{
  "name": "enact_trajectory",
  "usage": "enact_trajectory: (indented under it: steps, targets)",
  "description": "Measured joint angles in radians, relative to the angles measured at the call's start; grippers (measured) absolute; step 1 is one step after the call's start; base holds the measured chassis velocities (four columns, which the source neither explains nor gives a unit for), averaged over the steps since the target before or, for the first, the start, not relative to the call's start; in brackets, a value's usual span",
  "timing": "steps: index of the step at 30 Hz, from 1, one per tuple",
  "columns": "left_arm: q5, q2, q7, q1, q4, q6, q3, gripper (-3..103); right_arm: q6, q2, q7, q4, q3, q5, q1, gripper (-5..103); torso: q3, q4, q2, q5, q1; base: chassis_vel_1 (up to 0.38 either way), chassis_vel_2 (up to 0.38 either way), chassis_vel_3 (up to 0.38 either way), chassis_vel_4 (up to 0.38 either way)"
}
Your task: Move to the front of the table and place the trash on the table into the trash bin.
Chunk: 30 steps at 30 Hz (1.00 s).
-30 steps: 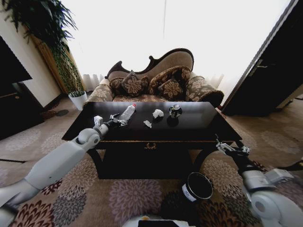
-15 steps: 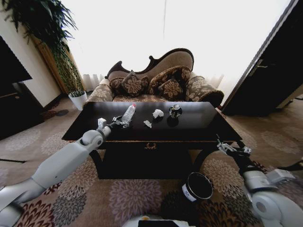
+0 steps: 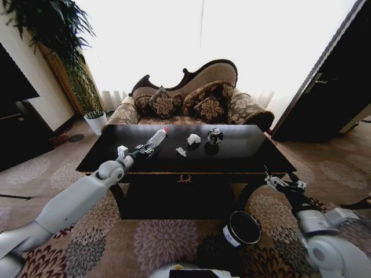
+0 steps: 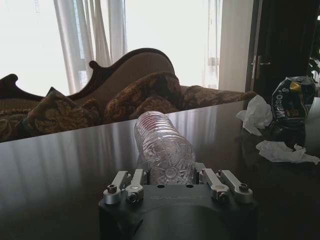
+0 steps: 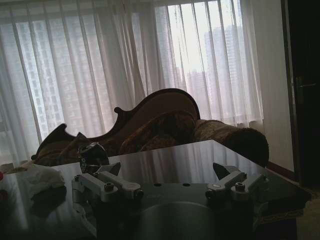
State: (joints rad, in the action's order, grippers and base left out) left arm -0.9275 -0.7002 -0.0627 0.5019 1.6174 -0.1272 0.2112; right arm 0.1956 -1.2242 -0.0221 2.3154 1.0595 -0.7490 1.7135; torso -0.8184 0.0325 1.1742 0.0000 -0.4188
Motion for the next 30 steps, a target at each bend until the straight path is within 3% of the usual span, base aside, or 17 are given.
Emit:
enact_trajectory:
  steps: [6,15,21,28,30]
  targets:
    - [0.010,0.033,-0.001,0.050,0.073,-0.001,-0.058,40,0.000,-0.001,-0.001,0.002,-0.005,0.012,0.003,100,0.000,0.0001,0.000,-0.0003,0.000,0.000,0.000,0.000,0.000]
    - [-0.066,0.135,0.006,0.238,0.365,-0.041,-0.240,40,-0.018,0.004,-0.001,0.004,-0.022,0.104,0.003,100,0.000,-0.0001,0.000,0.0000,0.000,0.000,0.000,0.000,0.000]
    - [-0.092,0.165,0.020,0.301,0.472,-0.056,-0.271,40,-0.027,0.004,-0.009,0.016,-0.036,0.149,0.012,100,0.000,-0.0001,0.000,0.0000,0.000,0.000,0.000,0.000,0.000]
    - [-0.133,0.179,0.045,0.333,0.598,-0.084,-0.261,40,-0.088,-0.006,-0.043,0.021,-0.050,0.293,0.045,100,0.000,0.0000,0.000,0.0001,0.000,0.000,0.000,0.000,0.000]
    - [-0.168,0.179,0.059,0.332,0.633,-0.099,-0.249,40,-0.153,-0.018,-0.070,0.023,-0.055,0.446,0.061,100,0.000,0.0001,0.000,0.0001,0.000,0.000,0.000,0.000,0.000]
